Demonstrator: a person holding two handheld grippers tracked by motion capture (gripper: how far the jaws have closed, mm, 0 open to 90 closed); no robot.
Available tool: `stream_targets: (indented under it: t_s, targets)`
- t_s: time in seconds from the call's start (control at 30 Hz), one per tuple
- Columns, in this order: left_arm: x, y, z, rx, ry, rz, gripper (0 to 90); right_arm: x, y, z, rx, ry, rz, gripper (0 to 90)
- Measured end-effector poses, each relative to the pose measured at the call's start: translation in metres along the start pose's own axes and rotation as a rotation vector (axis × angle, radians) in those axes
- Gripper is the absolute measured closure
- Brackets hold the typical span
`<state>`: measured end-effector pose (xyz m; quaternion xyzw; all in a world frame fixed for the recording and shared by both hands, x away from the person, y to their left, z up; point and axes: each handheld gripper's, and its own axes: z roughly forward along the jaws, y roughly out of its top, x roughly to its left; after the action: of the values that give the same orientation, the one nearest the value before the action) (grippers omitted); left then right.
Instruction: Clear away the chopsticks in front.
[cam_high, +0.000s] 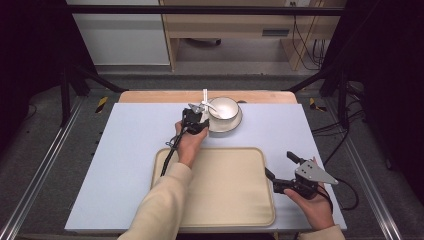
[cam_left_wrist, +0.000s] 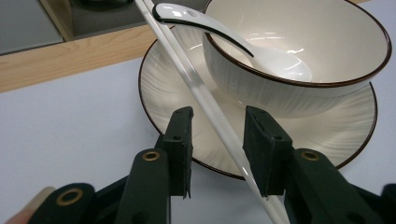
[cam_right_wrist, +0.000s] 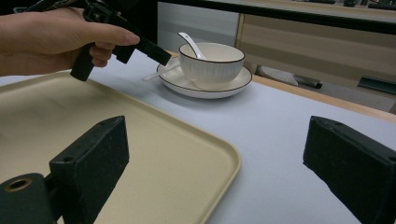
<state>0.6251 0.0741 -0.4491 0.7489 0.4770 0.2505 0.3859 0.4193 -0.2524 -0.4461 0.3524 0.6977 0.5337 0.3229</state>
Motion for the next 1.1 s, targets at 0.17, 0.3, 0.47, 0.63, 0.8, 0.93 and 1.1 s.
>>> stream_targets:
  t_s: [0.17,0.3,0.47,0.63,0.8,0.93,1.1]
  targets:
    - [0.002,-0.002,0.003,0.015,0.005,-0.005,63.6,0.0,0.0,0.0,0.002,0.0,0.001,7.1]
    - [0.002,-0.002,0.004,0.013,0.001,-0.009,63.8,0.0,0.0,0.0,0.005,0.001,0.001,7.1]
    - [0.001,-0.003,0.006,0.011,-0.002,-0.016,64.1,0.001,0.0,0.0,0.006,0.002,-0.001,7.1]
    - [0.002,-0.004,0.008,0.011,0.005,-0.031,67.1,0.001,-0.001,0.0,0.008,0.001,0.001,7.1]
    - [0.004,-0.005,0.01,0.005,0.014,-0.051,71.0,0.001,-0.001,0.001,0.009,0.003,-0.001,7.1]
    - [0.004,-0.005,0.012,0.002,0.016,-0.07,72.9,0.001,-0.001,0.001,0.011,0.003,-0.003,7.2]
    - [0.005,-0.005,0.015,-0.004,0.016,-0.106,74.2,0.002,-0.001,0.001,0.013,0.006,-0.002,7.2]
